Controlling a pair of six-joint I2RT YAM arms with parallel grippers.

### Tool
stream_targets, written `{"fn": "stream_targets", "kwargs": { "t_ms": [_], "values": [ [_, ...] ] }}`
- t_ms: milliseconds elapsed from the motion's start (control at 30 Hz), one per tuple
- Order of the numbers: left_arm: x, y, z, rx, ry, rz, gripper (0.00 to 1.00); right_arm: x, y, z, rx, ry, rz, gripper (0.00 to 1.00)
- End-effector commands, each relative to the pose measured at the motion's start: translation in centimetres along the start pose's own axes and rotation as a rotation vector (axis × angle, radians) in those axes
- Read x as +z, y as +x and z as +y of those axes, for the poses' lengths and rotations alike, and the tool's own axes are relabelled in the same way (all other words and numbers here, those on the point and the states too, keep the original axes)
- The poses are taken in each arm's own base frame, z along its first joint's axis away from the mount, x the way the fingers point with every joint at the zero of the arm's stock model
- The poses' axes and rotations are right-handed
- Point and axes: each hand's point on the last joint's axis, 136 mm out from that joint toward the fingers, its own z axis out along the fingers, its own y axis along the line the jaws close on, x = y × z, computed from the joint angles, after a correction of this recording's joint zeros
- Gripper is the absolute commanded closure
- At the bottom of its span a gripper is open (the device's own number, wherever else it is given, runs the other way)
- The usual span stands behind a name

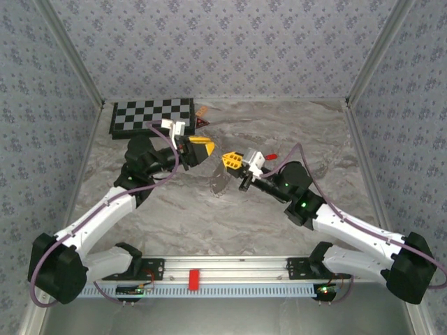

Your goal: Put the keys on the keyring

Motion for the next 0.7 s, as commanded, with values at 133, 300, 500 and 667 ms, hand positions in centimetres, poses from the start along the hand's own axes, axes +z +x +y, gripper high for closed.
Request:
{"fn": "stream_targets", "kwargs": {
  "t_ms": [133, 300, 500, 667],
  "values": [
    [-0.4, -0.4, -1.1, 0.043, 0.019, -0.012, 0.59, -0.4, -1.8, -0.5, -0.069, 0.052, -0.050, 1.00],
    [-0.3, -0.2, -1.2, 0.043, 0.026, -0.003, 0.59, -0.3, -1.8, -0.4, -0.073, 0.051, -0.048, 1.00],
    [-0.3, -0.1, -1.4, 0.048, 0.029, 0.003, 0.59, -0.2, -1.7, -0.8, -0.056, 0.074, -0.039, 1.00],
    [-0.3, -0.4, -2.1, 0.057, 0.044, -0.003, 0.59, 0.0, -1.4, -2.4, 0.090, 0.093, -0.003, 1.00]
  ]
}}
